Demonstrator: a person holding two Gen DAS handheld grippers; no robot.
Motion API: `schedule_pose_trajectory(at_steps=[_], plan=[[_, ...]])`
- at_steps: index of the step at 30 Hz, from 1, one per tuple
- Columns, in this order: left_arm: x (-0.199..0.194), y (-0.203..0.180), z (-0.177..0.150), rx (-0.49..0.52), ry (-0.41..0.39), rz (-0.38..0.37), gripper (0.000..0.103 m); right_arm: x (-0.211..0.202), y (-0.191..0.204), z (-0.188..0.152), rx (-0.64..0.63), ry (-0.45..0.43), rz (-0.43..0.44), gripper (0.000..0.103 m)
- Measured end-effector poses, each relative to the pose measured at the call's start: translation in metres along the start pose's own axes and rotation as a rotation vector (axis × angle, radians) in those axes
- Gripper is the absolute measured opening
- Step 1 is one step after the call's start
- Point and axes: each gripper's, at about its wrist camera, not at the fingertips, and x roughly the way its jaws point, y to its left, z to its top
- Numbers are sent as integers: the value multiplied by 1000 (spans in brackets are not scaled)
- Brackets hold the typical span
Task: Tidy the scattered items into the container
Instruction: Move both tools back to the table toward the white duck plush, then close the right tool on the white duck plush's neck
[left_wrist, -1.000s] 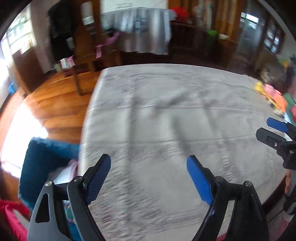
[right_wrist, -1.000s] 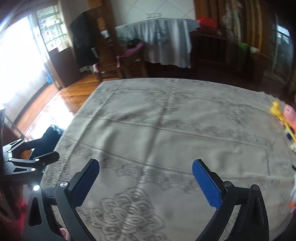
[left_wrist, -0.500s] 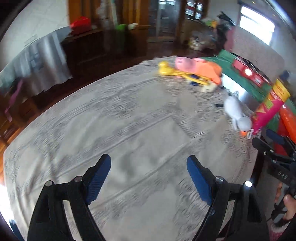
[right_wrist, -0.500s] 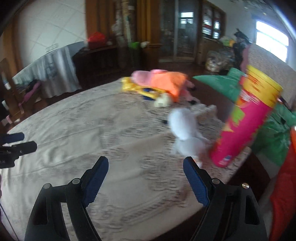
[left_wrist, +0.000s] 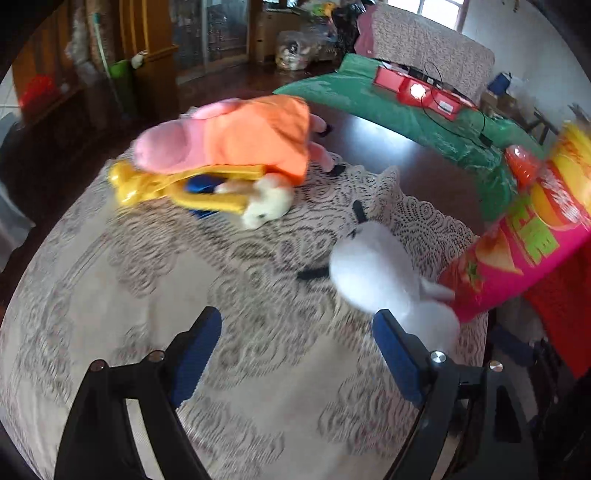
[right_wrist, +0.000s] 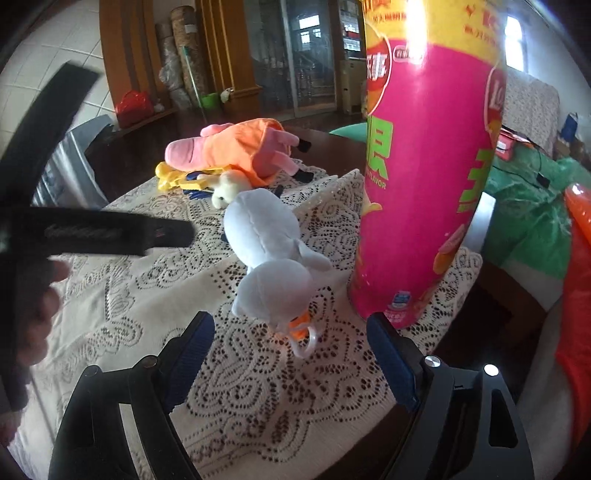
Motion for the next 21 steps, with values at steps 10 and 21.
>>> schedule_pose_trajectory(at_steps=[10,21], plan=[[37,-19,30,1,10,-179,56,30,3,2,-17,-15,21,87],[0,3,-16,92,44,1,30,19,-11,-12,64,-4,300,32]])
